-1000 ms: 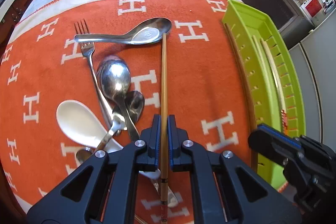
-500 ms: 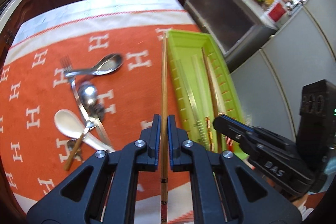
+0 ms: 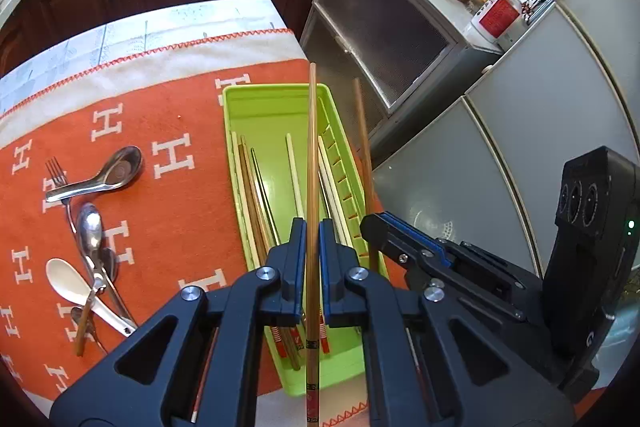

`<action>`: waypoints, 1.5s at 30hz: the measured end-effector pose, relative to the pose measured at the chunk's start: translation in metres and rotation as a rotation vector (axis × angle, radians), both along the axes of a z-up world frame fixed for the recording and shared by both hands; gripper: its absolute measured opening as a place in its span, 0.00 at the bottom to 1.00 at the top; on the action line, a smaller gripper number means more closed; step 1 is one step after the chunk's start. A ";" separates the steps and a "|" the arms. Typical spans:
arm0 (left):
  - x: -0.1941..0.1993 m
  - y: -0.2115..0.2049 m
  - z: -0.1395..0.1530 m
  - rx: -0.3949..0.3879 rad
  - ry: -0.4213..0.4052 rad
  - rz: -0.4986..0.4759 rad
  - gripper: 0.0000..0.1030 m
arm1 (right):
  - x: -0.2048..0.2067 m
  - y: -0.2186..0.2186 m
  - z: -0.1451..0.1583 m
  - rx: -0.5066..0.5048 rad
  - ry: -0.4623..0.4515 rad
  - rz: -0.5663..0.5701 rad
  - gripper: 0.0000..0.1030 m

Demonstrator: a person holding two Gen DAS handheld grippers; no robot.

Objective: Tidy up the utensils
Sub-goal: 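Lower both chopsticks into the green tray and open both tools, then grasp a metal spoon with the left tool while the right grasps a metal spoon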

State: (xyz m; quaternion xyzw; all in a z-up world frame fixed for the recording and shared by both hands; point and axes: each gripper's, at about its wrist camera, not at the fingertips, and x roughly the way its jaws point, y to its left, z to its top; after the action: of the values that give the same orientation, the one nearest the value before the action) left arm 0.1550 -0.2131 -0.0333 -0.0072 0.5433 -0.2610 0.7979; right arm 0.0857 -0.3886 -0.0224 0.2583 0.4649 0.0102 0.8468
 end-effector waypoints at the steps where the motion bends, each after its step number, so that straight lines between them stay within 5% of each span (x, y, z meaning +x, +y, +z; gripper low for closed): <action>1: 0.002 -0.002 -0.003 0.003 0.007 -0.003 0.04 | 0.004 -0.002 -0.002 -0.004 0.008 0.001 0.07; 6: 0.003 0.003 -0.017 0.050 0.011 0.002 0.04 | 0.024 0.000 -0.012 -0.046 0.032 -0.022 0.26; 13: 0.003 0.022 -0.028 0.127 -0.009 0.018 0.05 | 0.027 0.011 -0.025 -0.072 0.034 -0.020 0.26; 20: -0.002 0.039 -0.028 0.157 -0.041 0.038 0.33 | 0.022 0.024 -0.031 -0.095 0.047 -0.017 0.26; 31: -0.008 0.081 -0.019 0.190 -0.081 0.068 0.35 | 0.022 0.051 -0.040 -0.100 0.071 0.026 0.26; 45: -0.011 0.183 -0.008 0.226 -0.112 0.198 0.38 | 0.038 0.129 -0.037 -0.122 0.068 0.175 0.26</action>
State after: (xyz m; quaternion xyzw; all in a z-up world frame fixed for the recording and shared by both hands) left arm 0.1435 -0.0299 -0.0408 0.0436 0.5205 -0.1186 0.8445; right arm 0.1241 -0.2592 -0.0592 0.1648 0.5138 0.0469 0.8406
